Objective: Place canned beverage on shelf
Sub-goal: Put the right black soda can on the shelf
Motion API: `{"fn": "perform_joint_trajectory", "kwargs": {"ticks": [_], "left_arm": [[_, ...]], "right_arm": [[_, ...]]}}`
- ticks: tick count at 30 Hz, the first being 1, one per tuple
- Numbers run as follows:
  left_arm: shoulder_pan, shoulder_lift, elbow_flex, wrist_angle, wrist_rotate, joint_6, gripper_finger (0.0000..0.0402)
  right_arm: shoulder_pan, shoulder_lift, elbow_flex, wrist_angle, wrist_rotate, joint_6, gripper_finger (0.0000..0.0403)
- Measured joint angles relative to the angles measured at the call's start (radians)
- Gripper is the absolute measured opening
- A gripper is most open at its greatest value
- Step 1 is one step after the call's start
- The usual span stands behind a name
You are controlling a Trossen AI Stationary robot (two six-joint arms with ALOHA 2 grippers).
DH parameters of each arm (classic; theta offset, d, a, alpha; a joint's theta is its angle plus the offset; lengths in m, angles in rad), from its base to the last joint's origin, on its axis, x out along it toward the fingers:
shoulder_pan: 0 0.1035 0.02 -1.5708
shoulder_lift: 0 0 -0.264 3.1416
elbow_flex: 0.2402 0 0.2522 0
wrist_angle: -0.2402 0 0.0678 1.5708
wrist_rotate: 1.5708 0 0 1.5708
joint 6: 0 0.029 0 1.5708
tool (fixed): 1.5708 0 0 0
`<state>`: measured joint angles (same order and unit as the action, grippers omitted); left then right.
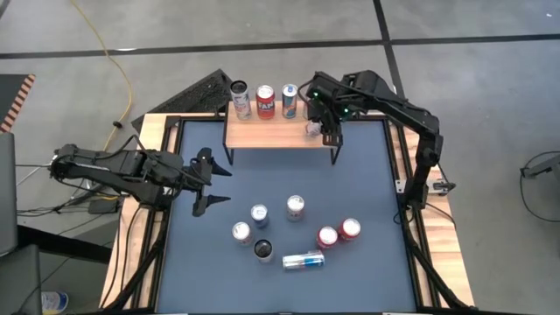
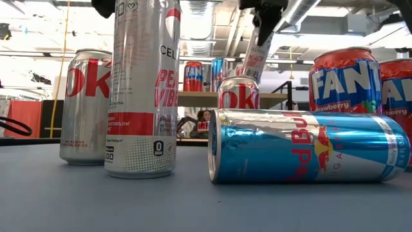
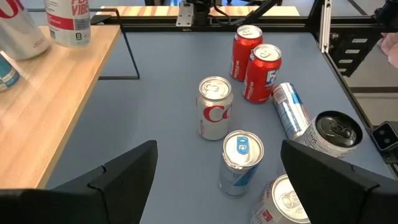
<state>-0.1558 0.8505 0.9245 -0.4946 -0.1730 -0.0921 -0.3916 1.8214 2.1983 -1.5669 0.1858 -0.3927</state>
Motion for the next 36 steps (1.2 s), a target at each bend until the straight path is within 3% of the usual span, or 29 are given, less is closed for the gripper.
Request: {"fn": "perform_joint_trajectory", "kwargs": {"ticks": [15, 19, 24, 36], "left_arm": [[0.0, 0.0, 0.0, 0.0, 0.0, 0.038, 0.0332], [0.0, 0.0, 0.0, 0.0, 0.0, 0.039, 0.0332], [0.0, 0.0, 0.0, 0.0, 0.0, 0.047, 0.0332], [0.0, 0.0, 0.0, -0.001, 0.0, 0.05, 0.0332]], "right_arm": [[-0.004, -0.001, -0.009, -0.002, 0.0, 0.053, 0.0305], [-0.004, -0.001, -0.01, 0.0, 0.011, 0.037, 0.0306], [-0.004, -0.001, -0.01, 0.058, 0.103, -0.018, 0.0306], [-0.003, -0.054, -0.01, 0.156, 0.106, -0.042, 0.0307]]}}
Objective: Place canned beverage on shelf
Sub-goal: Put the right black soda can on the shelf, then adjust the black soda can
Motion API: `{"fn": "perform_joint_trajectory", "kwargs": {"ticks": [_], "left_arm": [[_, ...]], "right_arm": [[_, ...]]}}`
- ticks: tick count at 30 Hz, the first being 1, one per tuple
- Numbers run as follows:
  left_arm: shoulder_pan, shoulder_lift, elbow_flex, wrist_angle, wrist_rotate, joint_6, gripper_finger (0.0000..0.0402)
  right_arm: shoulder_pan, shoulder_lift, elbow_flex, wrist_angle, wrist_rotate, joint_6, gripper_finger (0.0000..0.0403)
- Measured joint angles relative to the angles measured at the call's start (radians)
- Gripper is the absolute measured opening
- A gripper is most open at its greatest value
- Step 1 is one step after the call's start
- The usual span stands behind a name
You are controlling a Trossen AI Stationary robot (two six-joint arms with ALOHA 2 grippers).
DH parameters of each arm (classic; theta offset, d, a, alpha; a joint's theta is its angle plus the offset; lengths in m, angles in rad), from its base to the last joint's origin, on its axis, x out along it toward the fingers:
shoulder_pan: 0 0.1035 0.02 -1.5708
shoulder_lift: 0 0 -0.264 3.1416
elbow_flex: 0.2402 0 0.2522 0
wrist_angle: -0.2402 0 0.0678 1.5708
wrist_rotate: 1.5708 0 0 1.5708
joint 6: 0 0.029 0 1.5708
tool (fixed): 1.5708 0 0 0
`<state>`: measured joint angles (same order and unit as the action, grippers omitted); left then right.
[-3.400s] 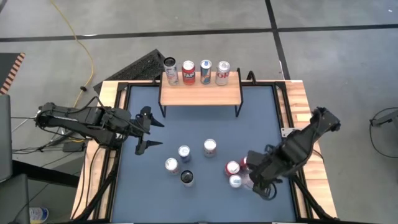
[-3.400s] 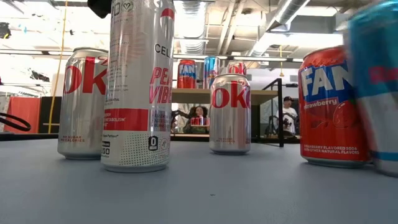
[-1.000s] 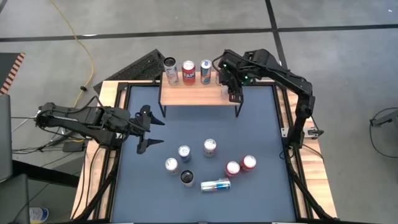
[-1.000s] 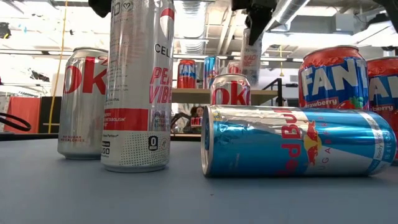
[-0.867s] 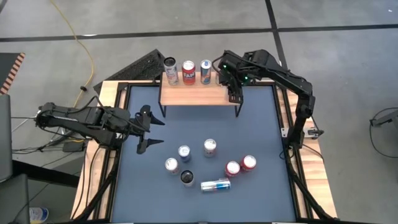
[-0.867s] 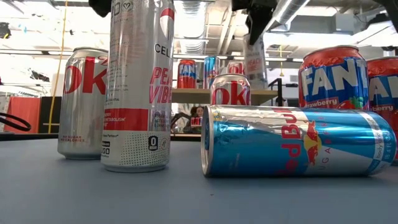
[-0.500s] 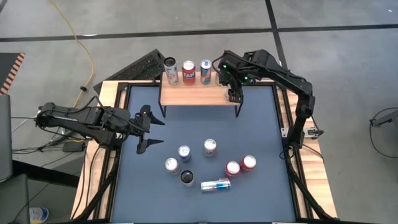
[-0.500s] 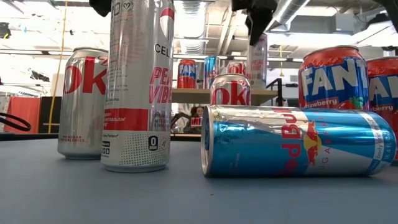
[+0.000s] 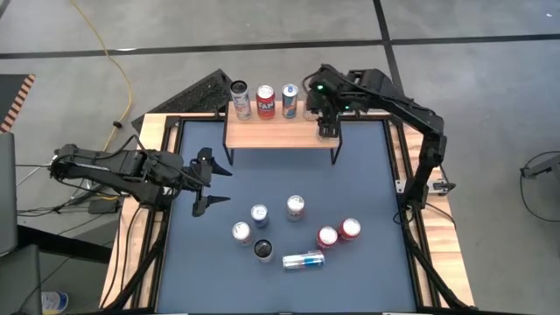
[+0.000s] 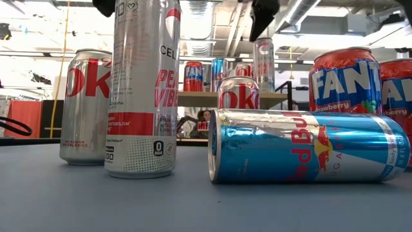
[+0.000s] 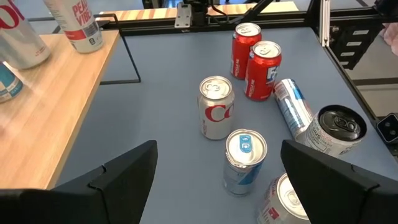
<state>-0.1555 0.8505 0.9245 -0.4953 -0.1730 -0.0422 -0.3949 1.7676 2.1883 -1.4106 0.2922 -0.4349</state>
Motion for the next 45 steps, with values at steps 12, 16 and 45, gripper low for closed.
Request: {"fn": "perform_joint_trajectory", "kwargs": {"ticks": [12, 16, 45], "left_arm": [[0.0, 0.0, 0.0, 0.0, -0.1, 0.0, 0.0332], [0.0, -0.009, -0.001, 0.04, -0.122, 0.012, 0.0332], [0.0, -0.296, -0.126, 0.173, -0.255, -0.023, 0.0332]], "right_arm": [[0.032, -0.317, -0.018, -0.099, 0.084, 0.369, 0.0247], [0.117, -0.416, -0.182, -0.104, 0.202, 0.507, 0.017], [0.36, -1.02, -1.629, 1.318, 0.632, 0.624, 0.0001]]}}
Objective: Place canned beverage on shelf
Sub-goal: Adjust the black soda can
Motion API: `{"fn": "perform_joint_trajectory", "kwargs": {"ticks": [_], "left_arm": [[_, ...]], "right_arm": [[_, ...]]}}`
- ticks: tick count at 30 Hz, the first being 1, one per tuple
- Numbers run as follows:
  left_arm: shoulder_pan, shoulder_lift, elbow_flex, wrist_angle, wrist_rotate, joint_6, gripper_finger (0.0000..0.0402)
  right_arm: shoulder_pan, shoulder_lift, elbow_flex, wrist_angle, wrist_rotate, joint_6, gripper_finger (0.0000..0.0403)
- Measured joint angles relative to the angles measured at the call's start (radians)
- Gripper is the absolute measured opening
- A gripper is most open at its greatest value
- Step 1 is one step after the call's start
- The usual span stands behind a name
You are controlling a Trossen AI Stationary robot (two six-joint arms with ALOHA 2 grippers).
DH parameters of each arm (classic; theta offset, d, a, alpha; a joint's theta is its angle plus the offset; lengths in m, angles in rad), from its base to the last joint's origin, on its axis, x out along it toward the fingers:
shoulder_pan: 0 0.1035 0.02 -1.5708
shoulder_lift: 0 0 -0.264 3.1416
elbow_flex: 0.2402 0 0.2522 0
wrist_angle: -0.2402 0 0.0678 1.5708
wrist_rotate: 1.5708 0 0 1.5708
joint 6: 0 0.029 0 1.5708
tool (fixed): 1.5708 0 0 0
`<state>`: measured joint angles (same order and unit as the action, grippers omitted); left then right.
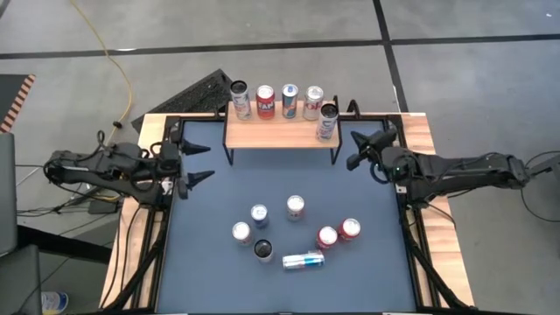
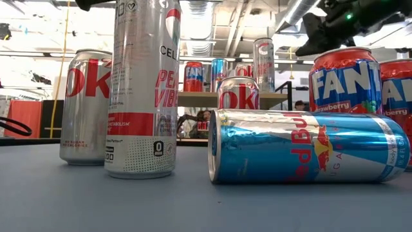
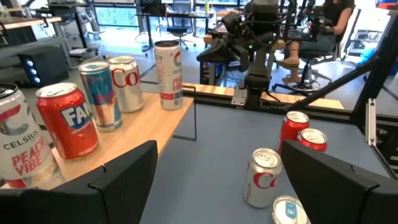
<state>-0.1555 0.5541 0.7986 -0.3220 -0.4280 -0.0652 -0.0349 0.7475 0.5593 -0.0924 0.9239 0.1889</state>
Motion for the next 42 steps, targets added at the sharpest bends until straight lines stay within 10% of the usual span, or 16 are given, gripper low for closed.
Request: {"fn": "perform_joint_trajectory", "kwargs": {"ticks": [10, 17, 42], "left_arm": [[0.0, 0.015, -0.001, 0.031, -0.003, -0.001, 0.0332], [0.0, 0.03, -0.001, 0.035, 0.0, 0.005, 0.0332], [0.0, 0.032, -0.001, 0.022, 0.057, 0.019, 0.0332]], "right_arm": [[-0.038, 0.006, -0.001, 0.203, 0.071, -0.041, 0.0], [-0.036, 0.014, -0.001, 0.279, -0.093, -0.158, 0.0], [-0.126, 0.149, -0.026, 0.298, 0.079, -0.1, 0.0]]}}
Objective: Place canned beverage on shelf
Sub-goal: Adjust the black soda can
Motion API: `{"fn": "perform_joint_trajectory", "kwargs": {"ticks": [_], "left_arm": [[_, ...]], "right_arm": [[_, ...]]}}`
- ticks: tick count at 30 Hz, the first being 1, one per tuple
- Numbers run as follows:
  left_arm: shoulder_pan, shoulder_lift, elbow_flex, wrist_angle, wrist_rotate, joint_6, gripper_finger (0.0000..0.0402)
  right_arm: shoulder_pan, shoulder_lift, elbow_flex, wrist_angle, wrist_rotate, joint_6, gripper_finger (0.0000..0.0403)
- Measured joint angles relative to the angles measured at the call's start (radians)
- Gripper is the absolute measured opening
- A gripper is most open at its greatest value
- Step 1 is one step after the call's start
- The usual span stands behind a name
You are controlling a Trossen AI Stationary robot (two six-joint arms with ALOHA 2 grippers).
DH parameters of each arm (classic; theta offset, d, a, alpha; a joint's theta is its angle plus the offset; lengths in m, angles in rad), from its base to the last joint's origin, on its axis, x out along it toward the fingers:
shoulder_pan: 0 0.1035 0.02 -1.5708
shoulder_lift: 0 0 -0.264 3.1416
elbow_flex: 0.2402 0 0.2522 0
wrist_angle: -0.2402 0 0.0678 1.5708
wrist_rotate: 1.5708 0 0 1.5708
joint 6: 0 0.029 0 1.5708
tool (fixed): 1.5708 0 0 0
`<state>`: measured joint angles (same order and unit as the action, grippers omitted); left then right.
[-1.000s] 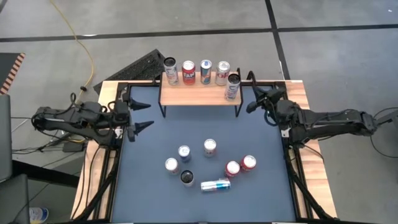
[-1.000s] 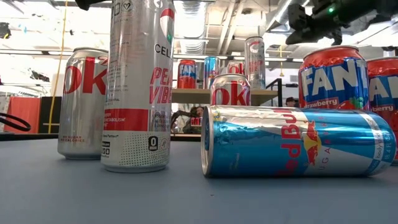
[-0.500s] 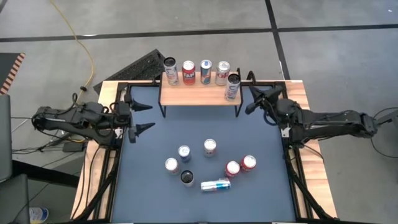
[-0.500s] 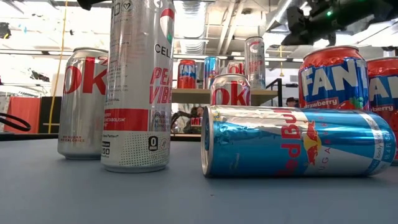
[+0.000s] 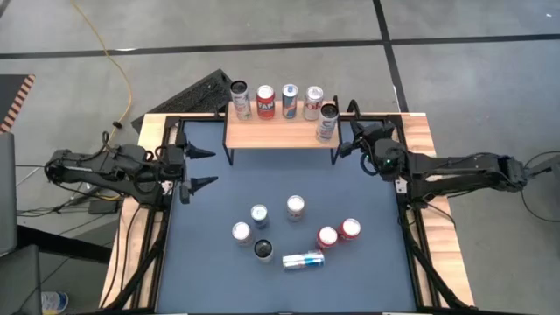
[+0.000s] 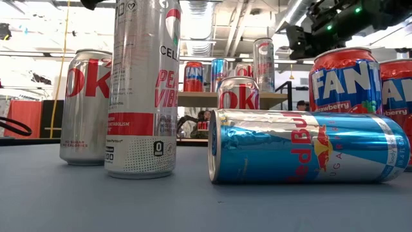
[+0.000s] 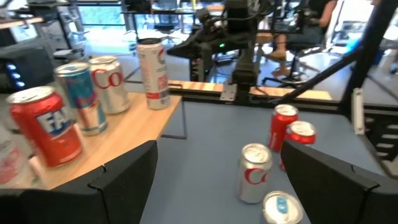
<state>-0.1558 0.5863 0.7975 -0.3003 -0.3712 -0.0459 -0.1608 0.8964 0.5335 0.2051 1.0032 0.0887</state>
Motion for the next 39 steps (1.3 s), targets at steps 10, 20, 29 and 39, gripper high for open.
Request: {"fn": "perform_joint_trajectory", "kwargs": {"ticks": [10, 20, 29, 39], "left_arm": [[0.001, -0.013, 0.0, -0.02, -0.019, 0.015, 0.0332], [0.0, -0.013, 0.0, -0.024, -0.019, 0.027, 0.0332], [0.0, -0.013, 0.0, -0.024, -0.014, 0.045, 0.0332], [0.0, -0.013, 0.0, -0.025, 0.0, 0.044, 0.0332]], "right_arm": [[-0.057, 0.009, 0.0, 0.019, 0.042, -0.032, 0.0], [-0.118, 0.034, 0.0, 0.096, -0.093, -0.071, 0.0], [-0.108, 0.192, 0.0, 0.321, -0.072, -0.166, 0.0], [-0.089, 0.268, 0.0, 0.358, -0.084, -0.136, 0.0]]}}
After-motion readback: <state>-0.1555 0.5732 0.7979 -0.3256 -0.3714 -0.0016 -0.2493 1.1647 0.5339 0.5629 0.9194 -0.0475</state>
